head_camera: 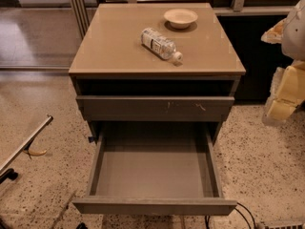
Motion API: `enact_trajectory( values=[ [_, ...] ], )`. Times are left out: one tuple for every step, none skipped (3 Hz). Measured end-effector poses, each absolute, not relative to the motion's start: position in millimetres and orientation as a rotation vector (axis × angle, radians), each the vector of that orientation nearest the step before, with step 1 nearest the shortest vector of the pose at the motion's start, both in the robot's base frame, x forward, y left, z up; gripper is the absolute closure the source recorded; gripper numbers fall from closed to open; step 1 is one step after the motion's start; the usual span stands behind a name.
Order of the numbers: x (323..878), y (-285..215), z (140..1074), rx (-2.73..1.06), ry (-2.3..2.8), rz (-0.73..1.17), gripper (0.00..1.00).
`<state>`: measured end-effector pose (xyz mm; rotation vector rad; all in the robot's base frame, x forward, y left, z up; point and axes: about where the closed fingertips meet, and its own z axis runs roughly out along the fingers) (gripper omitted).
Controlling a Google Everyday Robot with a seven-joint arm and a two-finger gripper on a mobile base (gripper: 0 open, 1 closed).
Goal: Close middle drawer
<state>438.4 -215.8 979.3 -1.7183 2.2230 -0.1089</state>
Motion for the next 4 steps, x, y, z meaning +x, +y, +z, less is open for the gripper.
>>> enact_trajectory(
  values=[
    [439, -216, 981, -1.714, 2.213, -0.106, 0.0],
    [440, -219, 967, -1.717, 2.154, -0.023, 0.0],
    [439, -221, 925, -1.71, 2.053, 0.111, 0.0],
    [430, -221, 868, -1.665, 1.976, 0.231, 0.0]
  ],
)
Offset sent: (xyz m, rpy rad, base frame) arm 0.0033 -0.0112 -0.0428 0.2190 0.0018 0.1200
